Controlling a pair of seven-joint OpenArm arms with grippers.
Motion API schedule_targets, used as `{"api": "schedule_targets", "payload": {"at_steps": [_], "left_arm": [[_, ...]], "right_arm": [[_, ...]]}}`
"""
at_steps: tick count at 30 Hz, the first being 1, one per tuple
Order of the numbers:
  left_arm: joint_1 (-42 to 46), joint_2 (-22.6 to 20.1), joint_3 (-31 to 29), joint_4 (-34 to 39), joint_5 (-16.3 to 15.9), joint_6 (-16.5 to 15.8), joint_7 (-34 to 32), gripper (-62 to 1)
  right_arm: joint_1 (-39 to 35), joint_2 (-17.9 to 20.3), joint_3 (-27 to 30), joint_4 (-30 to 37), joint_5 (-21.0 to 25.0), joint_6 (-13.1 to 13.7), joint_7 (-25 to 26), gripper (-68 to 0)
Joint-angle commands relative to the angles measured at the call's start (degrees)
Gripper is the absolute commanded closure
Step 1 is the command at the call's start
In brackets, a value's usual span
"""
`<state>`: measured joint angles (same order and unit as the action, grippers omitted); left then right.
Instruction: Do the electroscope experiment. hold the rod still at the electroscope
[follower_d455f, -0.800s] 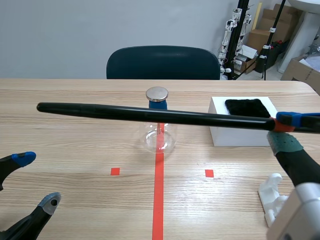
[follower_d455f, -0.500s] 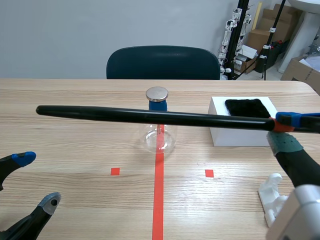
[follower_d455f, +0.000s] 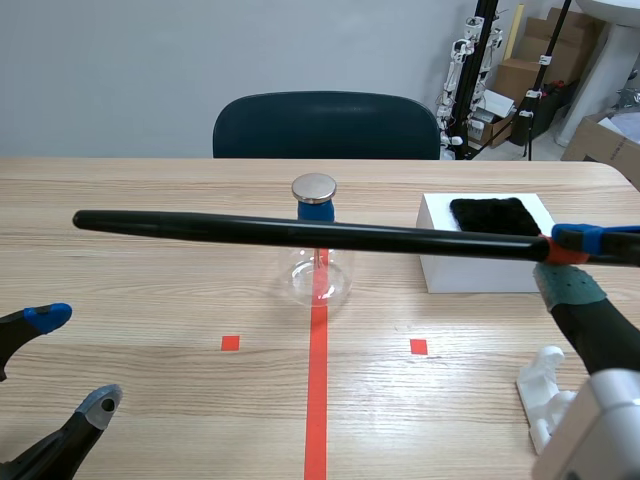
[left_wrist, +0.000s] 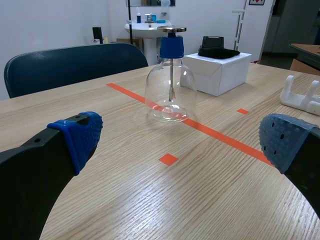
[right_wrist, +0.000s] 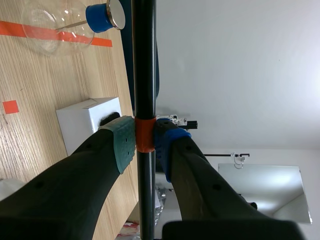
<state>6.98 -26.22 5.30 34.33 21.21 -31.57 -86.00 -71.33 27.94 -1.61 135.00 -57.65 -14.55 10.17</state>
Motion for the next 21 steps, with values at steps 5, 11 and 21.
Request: {"api": "schedule_targets", "payload": {"at_steps": [5,11,21], "left_arm": [[0.0,-0.8,-0.1,0.5,-0.6,0.0,-1.7,-62.3],[0.0,-0.8,-0.1,0.5,-0.6,0.0,-1.7,-62.3],[0.0,-0.8,-0.1,0.5,-0.6,0.0,-1.7,-62.3]], "right_arm": [[0.7,0.0,0.6,0.3,0.2,-1.4,0.0,-6.8],[5.0,0.0,1.7,0.3,0.2,-1.4,-2.6,-6.8],[18.7,0.0,1.8,-1.7,0.2,-1.3,-14.0,-6.8]]}}
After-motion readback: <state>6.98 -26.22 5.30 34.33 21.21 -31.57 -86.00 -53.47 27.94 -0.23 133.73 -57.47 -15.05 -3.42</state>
